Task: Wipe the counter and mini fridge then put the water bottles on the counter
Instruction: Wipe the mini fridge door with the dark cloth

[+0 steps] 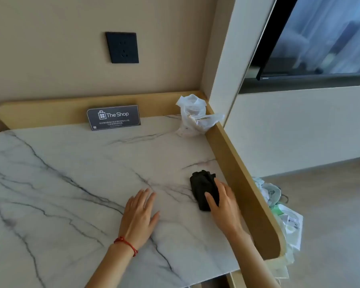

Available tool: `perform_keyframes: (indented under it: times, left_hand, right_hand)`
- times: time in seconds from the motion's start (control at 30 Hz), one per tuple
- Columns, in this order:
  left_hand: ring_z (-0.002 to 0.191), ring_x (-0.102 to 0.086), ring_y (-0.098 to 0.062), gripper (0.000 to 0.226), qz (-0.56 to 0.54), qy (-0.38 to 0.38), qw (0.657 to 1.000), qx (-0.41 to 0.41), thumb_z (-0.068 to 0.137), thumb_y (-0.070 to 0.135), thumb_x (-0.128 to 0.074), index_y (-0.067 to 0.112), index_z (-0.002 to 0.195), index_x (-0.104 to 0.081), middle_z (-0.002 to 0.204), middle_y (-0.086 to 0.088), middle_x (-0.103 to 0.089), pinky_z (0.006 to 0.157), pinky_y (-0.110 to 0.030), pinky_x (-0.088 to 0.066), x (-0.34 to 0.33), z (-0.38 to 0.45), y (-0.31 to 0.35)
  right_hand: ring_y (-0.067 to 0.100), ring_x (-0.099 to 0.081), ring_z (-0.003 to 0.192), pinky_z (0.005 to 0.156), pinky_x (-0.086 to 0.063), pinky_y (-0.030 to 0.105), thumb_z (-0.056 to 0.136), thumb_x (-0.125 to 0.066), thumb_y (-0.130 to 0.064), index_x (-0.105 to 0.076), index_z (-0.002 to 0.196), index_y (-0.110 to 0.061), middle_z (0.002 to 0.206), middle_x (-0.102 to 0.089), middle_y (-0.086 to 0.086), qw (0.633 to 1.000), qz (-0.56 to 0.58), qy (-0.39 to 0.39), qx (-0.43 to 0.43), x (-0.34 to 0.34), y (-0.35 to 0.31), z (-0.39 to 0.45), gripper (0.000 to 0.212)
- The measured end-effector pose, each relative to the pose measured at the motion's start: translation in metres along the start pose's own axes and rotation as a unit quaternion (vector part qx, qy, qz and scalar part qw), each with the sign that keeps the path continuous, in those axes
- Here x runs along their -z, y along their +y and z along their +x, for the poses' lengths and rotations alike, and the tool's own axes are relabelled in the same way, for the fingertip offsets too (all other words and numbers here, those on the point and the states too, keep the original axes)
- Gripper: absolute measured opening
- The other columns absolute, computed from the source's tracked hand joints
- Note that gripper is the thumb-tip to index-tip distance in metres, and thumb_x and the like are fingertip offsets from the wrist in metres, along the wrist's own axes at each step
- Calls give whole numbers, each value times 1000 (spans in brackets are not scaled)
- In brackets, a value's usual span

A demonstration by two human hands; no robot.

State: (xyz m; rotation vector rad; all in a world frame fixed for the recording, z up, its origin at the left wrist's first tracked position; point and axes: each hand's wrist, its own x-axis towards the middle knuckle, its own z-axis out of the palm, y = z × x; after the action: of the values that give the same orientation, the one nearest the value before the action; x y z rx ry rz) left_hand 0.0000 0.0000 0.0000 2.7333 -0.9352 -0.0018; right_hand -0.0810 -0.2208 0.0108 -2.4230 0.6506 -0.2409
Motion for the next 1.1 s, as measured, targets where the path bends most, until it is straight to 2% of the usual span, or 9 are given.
perform_keyframes:
  times: [0.13,0.23,0.5,0.63,0.87,0.97,1.03,1.1]
  left_hand:
    - [101,-63,-37,64,5,-33,999,25,91,45,-25,-1,107,-66,112,-22,-65,78,-54,-52,-14,3,1]
    - [103,-63,-37,55,3,-33,999,40,79,37,-37,0,107,-66,115,-21,-64,80,-55,-51,-22,4,2]
    - [110,-59,-34,53,-17,-25,998,49,81,36,-38,2,112,-64,121,-19,-62,89,-55,-46,-28,3,2]
    - [112,-58,-35,54,-33,-24,998,50,88,39,-33,2,113,-63,121,-19,-61,91,-56,-44,-27,2,1]
    - [110,-59,-36,52,-40,-33,998,40,79,35,-38,2,110,-64,119,-21,-62,89,-57,-45,-24,-1,1]
    - [110,-59,-37,52,-43,-40,998,23,79,34,-38,2,110,-65,119,-22,-62,88,-57,-45,-24,-7,1]
    - [110,-59,-36,51,-45,-39,998,7,79,34,-38,3,110,-65,119,-22,-61,88,-56,-46,-24,-14,0]
    - [110,-59,-36,51,-47,-39,998,-9,80,34,-38,3,110,-65,120,-22,-61,88,-57,-45,-25,-20,-1]
  right_hand:
    - [25,-38,128,99,-31,29,92,-48,-36,-27,142,-15,141,-41,12,999,34,-10,-35,-10,6,12,58]
    - [28,-41,123,97,-34,32,92,-50,-35,-29,141,-15,135,-44,16,998,35,-15,-46,-17,9,22,57]
    - [31,-47,114,92,-39,32,92,-51,-21,-34,139,-14,126,-46,19,995,71,6,-73,-27,6,27,50]
    - [31,-49,113,91,-40,32,92,-53,-20,-35,138,-13,126,-47,19,991,93,8,-91,-26,4,21,50]
    - [28,-50,114,86,-40,28,89,-58,-24,-37,135,-13,127,-51,14,986,109,6,-123,-25,2,-3,51]
    - [27,-50,115,89,-44,33,88,-59,-26,-38,134,-13,129,-52,10,984,114,5,-141,-25,1,-18,52]
    - [25,-51,112,84,-45,32,87,-60,-26,-39,133,-13,127,-54,9,982,114,13,-152,-27,0,-30,51]
    - [21,-53,98,74,-41,28,87,-60,-26,-40,129,-15,119,-58,8,980,116,26,-158,-29,-2,-43,48]
